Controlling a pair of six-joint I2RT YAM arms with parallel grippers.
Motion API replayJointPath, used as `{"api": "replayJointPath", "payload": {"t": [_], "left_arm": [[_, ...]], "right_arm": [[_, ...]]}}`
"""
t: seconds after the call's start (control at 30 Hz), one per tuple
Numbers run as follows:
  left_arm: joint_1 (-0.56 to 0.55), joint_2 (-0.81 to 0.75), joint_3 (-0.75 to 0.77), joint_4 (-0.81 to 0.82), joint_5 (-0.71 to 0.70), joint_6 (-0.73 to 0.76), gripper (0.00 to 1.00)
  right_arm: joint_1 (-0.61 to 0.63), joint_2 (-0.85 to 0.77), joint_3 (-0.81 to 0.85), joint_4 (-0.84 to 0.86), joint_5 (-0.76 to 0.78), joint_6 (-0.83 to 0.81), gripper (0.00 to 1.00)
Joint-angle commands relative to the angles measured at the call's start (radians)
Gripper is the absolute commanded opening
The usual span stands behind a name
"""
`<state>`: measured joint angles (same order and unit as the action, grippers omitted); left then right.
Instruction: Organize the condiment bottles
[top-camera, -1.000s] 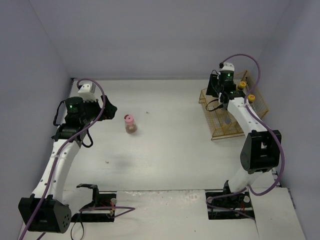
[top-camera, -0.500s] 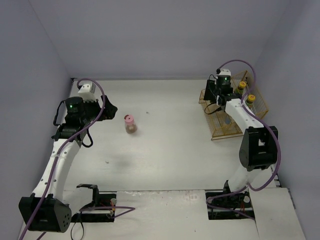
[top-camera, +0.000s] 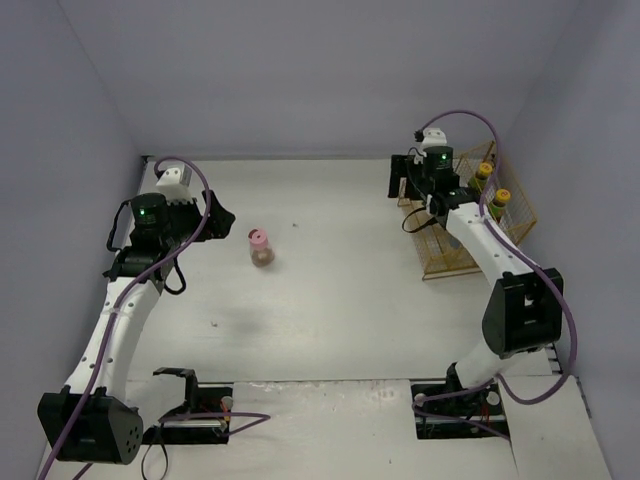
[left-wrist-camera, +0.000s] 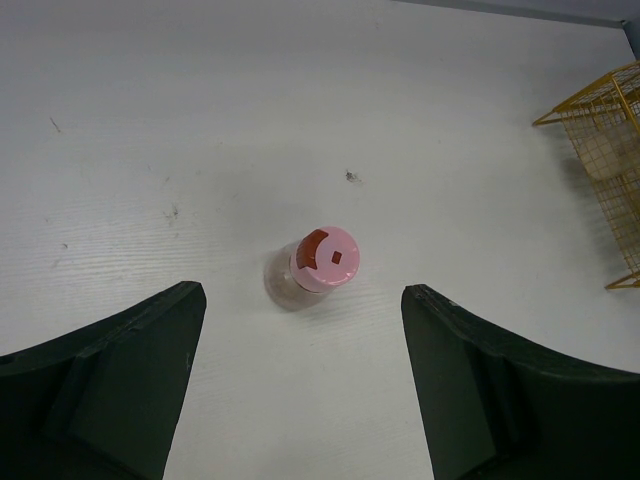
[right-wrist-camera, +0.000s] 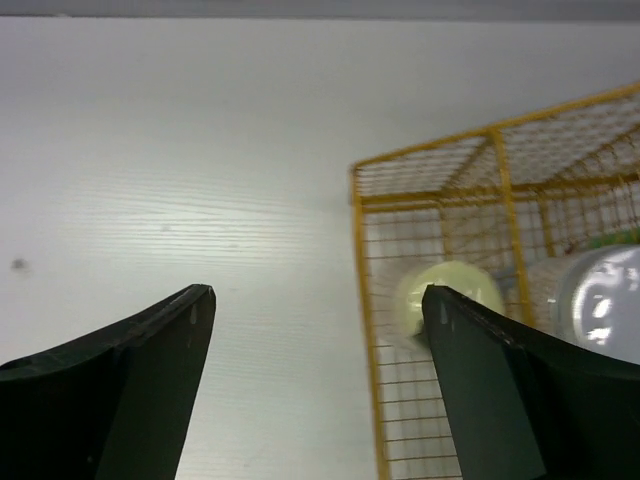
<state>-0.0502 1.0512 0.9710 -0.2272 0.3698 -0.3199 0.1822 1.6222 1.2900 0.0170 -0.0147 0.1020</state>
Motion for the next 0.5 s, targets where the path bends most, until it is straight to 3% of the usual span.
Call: {"api": "replayJointPath", "payload": {"t": [0.0,0.2,0.47], "left_arm": [[0.016,-0.008,0.043,0.068,0.017,-0.013,0.80],[0.018,-0.014,0.040,0.071,0.015,-0.018,0.80],[0.024,-0.033,0.035,0.066,-0.017,-0.015,0.80]], "right_arm": [[0.123,-0.122,0.006,0.092,-0.041,-0.058,0.90],[0.288,-0.124,-0.024,0.161,-0.157,-0.033,0.99],[0.529,0.082,0.046,0.268,-0.251,-0.054,1.00]]}}
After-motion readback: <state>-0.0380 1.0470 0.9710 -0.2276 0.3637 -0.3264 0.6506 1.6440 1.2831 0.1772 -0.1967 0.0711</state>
